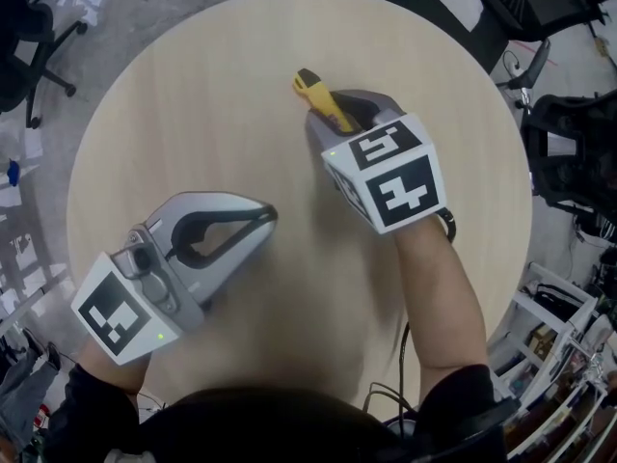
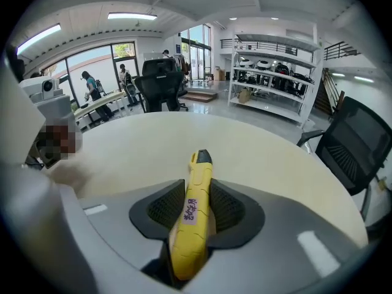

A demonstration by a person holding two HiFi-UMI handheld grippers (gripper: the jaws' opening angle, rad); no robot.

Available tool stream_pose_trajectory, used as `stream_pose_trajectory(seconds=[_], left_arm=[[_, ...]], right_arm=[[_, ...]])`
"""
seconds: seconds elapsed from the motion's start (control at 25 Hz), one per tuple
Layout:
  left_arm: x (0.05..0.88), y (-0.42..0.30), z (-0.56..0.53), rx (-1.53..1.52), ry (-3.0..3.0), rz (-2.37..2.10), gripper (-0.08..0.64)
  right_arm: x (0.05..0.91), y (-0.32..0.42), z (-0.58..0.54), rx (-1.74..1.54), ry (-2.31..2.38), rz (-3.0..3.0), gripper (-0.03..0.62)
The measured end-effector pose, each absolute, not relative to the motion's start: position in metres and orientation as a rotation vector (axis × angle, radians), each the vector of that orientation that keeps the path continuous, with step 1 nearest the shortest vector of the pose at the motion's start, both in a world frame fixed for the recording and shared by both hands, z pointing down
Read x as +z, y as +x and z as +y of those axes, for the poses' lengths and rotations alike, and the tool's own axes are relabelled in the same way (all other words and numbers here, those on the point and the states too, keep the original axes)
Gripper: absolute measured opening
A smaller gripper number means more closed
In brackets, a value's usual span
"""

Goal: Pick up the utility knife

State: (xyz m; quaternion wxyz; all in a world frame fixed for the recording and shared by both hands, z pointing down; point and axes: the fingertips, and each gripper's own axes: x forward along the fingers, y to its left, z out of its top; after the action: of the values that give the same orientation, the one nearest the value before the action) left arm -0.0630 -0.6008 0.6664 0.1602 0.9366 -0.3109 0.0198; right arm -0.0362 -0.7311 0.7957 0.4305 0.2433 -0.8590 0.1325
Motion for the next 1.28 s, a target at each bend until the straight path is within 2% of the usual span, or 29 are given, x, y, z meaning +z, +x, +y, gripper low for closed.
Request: stream_pose_trajectory(seconds=[0.36,0.68,1.28], left_arm=[[0.651,-0.076,-0.594,0.027,2.68,-0.925,-0.003],[0.593,-0.089,-0.564,-0.006,2.648,-0.981,-0.003],[0.446,-0.122,-0.47,-0.108,2.737,-1.014,-0.003]], right_arm=[[0.785,-0.015,-0.724,0.286,0.659,-2.172,0.13],[0.704,0.03,-0.696,0.439,0.801,-2.285,0.129],[0.531,0.077,-0.586,0.419,1.025,-2.361,0.129]])
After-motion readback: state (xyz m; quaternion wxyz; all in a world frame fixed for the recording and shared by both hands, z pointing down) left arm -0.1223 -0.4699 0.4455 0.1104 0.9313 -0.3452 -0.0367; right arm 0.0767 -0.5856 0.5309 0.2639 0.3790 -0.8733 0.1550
